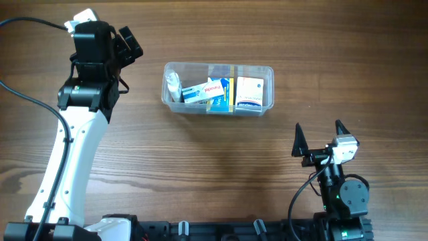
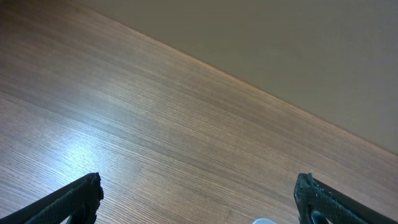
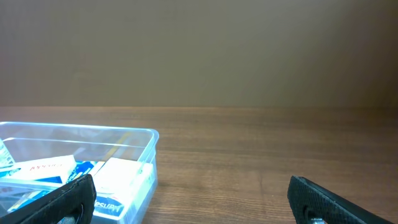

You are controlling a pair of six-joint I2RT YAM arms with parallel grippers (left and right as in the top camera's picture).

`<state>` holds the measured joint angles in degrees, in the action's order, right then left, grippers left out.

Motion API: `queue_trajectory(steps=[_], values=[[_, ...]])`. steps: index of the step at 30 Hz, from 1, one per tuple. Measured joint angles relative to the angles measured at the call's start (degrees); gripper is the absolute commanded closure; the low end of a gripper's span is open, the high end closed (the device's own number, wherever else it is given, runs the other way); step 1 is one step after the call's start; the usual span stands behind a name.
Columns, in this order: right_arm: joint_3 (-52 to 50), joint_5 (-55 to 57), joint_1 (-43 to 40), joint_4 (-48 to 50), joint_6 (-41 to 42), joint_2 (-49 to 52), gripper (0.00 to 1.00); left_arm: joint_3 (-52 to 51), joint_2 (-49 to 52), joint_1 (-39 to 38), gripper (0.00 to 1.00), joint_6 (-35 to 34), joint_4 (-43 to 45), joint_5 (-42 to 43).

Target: Pack container

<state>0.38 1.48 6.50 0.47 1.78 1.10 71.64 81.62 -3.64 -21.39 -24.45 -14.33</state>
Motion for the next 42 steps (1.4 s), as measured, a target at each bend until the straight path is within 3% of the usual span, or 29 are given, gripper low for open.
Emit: queue_trajectory(steps=[15, 19, 24, 32, 42], values=[[0.0, 0.0, 0.0, 0.0, -0.2, 0.0, 0.00, 0.0, 0.0, 0.0, 0.00, 0.0, -0.2, 0.0], [0.0, 0.0, 0.0, 0.0, -0.2, 0.0, 0.00, 0.0, -2.5, 0.0, 0.00, 0.0, -5.0, 0.0], [0.0, 0.0, 0.0, 0.0, -0.2, 0.0, 0.00, 0.0, -16.8, 0.0, 0.00, -0.2, -12.0, 0.0], [0.0, 0.0, 0.0, 0.0, -0.2, 0.0, 0.00, 0.2, -46.6, 0.0, 0.00, -0.3, -13.3, -0.4], [0.0, 0.0, 0.0, 0.0, -0.2, 0.0, 0.00, 0.4, -67.1, 0.0, 0.00, 0.3, -15.6, -2.6]])
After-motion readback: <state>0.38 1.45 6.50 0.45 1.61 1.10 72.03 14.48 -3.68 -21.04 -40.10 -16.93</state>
